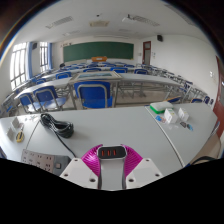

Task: Unplug charger

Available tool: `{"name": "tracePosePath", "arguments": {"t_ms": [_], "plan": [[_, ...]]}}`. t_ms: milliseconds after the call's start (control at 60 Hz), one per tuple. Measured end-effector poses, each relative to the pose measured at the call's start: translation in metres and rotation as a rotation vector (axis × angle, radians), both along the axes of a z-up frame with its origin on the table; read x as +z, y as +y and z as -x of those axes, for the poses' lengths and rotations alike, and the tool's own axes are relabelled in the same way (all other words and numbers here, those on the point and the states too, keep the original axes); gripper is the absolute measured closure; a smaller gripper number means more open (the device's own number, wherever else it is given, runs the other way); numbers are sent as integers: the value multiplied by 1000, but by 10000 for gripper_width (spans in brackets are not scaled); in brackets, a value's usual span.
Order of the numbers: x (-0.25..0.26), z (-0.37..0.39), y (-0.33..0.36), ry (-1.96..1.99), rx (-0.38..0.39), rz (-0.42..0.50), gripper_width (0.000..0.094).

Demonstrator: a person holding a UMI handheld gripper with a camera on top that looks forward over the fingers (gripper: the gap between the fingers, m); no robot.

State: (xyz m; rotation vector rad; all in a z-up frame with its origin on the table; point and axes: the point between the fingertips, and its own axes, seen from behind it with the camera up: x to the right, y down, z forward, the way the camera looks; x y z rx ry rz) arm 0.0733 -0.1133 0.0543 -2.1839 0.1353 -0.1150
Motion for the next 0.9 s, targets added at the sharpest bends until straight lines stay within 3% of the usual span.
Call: {"name": "tracePosePath", "arguments": {"t_ms": [117, 217, 283, 350, 383, 900], "plan": [[-50, -12, -3, 40, 13, 96, 563], [-47, -14, -4, 32, 31, 62, 456], [-32, -16, -6, 10, 48, 38, 290], [-16, -13, -14, -10, 61, 16, 66], [-6, -10, -20, -17, 68, 7, 99], [111, 51, -234, -74, -7, -36, 81]]}}
